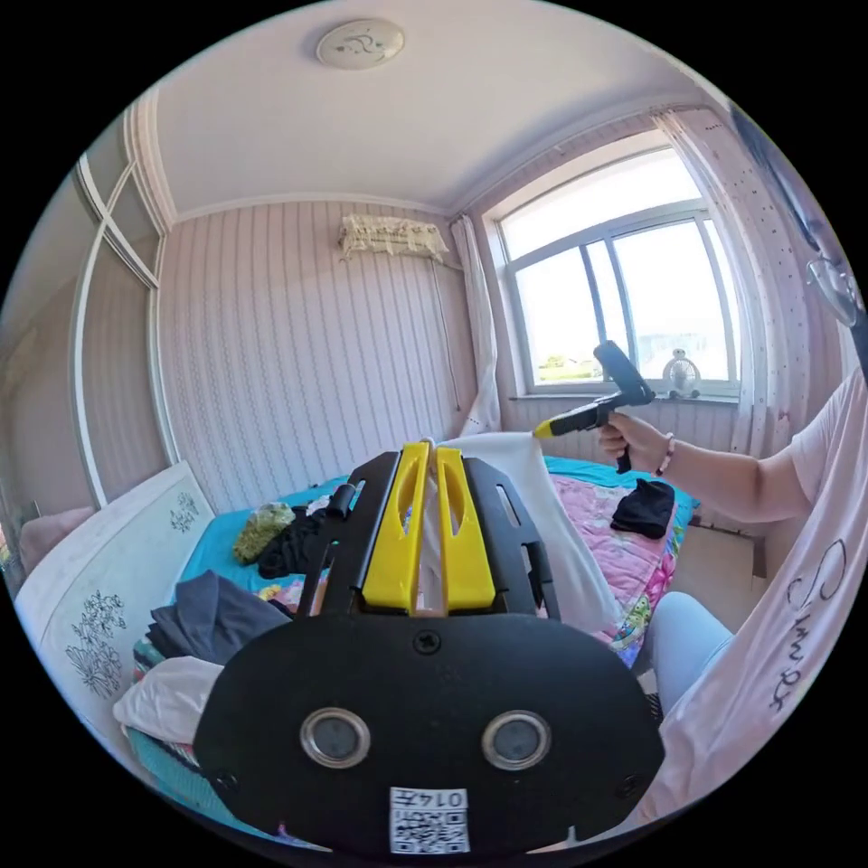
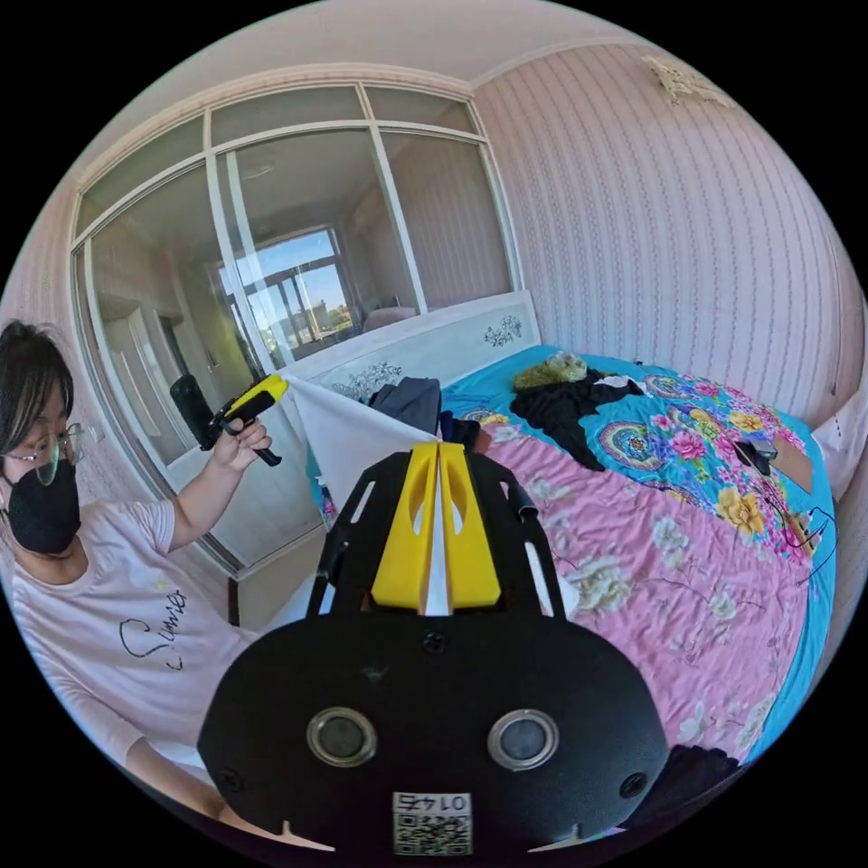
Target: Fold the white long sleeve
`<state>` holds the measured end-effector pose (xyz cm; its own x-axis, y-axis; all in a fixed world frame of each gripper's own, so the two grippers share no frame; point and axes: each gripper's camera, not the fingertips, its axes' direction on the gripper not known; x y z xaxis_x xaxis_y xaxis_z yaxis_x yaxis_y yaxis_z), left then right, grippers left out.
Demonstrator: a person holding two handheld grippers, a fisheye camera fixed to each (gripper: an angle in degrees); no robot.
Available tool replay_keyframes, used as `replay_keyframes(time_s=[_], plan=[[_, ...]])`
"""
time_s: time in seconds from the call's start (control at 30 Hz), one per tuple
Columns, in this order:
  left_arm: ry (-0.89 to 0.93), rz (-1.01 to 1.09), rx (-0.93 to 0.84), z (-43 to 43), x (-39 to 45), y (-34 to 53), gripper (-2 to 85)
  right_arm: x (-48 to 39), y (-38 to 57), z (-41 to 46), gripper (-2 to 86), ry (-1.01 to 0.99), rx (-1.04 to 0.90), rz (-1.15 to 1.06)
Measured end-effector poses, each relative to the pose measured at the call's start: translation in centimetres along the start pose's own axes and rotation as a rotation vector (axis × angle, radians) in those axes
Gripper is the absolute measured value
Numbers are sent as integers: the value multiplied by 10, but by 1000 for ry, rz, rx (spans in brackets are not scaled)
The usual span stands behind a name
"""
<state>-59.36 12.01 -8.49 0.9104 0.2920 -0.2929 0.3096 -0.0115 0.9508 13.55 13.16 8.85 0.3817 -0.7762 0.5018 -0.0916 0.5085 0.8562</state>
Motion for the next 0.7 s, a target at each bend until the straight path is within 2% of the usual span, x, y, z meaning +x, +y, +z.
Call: replay_keyframes(time_s=[0.13, 0.23, 0.3, 0.43, 0.47, 0.53, 0.7], plan=[[34, 63, -86, 37, 33, 53, -10, -5, 40, -35, -4, 35, -43, -49], [124, -12, -328, 82, 59, 140, -10, 2, 107, -17, -4, 88, -249, 39], [132, -174, -569, 124, 73, 228, -10, 22, 178, 24, -3, 99, -499, 236], [151, -466, -817, 164, 80, 333, -10, 34, 254, 65, -3, 9, -734, 465], [139, -493, -852, 170, 79, 345, -9, 36, 263, 68, -3, -20, -784, 508], [142, -482, -804, 176, 71, 345, -9, 37, 260, 62, -2, -14, -789, 502], [128, -354, -779, 233, 43, 338, 4, 71, 212, 29, 11, 93, -682, 456]])
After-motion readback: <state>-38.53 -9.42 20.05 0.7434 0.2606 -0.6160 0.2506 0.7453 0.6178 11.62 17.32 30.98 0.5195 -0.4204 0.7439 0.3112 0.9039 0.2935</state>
